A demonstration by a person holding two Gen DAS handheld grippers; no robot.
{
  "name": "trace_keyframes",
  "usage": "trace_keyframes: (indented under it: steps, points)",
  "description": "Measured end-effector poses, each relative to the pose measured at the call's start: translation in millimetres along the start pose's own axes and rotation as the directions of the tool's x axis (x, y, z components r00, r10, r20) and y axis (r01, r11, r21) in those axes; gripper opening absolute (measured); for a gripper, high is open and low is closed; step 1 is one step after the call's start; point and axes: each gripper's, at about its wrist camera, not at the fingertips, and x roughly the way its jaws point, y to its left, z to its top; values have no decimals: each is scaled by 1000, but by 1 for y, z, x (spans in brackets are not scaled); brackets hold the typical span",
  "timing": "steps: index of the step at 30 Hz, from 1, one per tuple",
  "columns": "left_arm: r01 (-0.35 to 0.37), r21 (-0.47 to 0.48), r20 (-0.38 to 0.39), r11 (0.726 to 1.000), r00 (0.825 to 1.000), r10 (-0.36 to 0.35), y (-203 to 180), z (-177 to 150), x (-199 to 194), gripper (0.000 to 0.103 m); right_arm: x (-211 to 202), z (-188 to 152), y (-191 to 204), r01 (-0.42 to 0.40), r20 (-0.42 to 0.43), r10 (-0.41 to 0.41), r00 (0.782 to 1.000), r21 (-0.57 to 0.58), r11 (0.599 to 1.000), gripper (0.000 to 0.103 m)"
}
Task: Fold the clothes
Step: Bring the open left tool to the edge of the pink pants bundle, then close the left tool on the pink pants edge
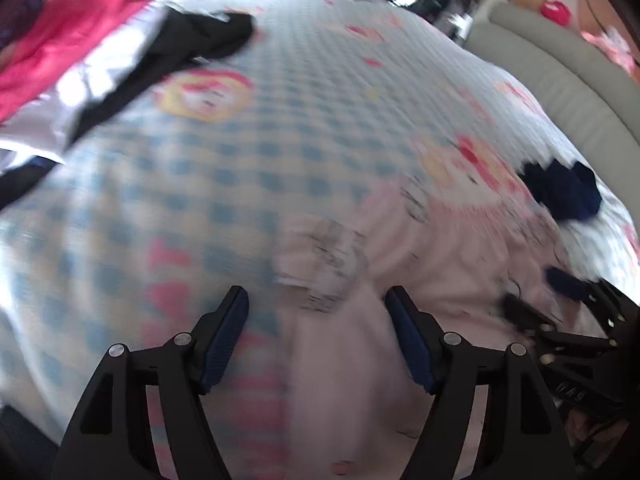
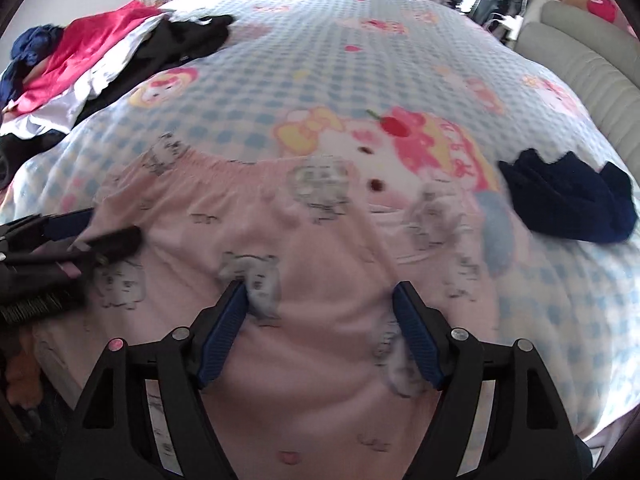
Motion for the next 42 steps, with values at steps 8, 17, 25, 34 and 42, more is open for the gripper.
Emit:
trace_keyframes:
  steps: [8,17,25,34,42]
  points:
    - [45,-56,64,997,997,-41,7,-8,-37,72,-23,-25,-63,23,3,-24,1000,166,986,77]
    - [201,72,49,977,978,-204,-40,-37,-60,58,-36,-76,-81,-221,30,225,974,349,911,72]
    - [317,9,-41,949,948,-316,-40,-44,-47,55,-15,-62,-87,-298,27,314,949,399,867,70]
    - [368,10,-67,930,928,-367,-51,-33,-48,59,-39,-45,-55,-481,200,442,874,242,842,37]
    - [453,78,-237,888,874,-425,-117,-10,-18,65,-36,-50,-38,-537,202,503,841,188,822,40]
